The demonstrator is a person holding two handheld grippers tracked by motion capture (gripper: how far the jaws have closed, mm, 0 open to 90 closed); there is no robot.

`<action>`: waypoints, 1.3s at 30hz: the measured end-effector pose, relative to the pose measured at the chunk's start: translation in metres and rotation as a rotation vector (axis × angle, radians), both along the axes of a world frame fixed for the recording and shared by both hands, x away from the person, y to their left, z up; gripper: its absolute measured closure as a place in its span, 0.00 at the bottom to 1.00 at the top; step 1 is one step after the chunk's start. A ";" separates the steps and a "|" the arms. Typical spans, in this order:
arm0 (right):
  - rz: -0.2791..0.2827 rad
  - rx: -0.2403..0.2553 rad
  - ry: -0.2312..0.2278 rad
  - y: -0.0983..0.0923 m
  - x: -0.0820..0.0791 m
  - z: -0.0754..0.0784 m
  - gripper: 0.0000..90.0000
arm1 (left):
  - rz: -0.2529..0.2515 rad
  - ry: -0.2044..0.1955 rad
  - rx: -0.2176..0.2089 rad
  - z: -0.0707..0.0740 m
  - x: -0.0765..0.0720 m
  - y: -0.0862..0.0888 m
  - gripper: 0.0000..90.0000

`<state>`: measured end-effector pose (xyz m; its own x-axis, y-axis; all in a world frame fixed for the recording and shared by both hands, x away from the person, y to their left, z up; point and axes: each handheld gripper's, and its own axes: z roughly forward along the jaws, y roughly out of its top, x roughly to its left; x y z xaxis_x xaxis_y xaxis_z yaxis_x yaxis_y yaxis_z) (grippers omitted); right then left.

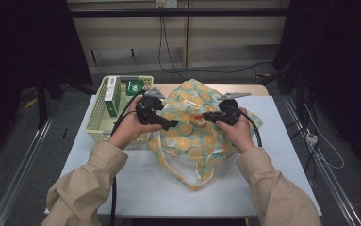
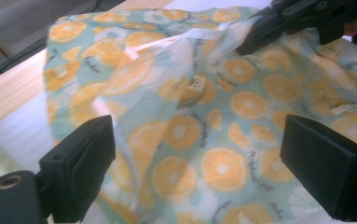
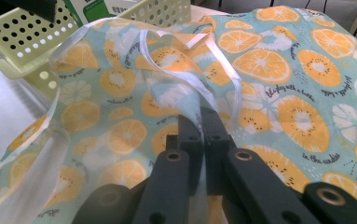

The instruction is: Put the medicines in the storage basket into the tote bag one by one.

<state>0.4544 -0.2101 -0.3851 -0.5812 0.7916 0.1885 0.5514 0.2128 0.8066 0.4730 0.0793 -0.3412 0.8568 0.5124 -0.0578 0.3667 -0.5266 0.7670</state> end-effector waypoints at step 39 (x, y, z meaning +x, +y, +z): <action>-0.006 0.032 0.000 -0.012 0.003 0.002 1.00 | 0.330 -0.031 0.027 -0.020 0.071 0.079 0.11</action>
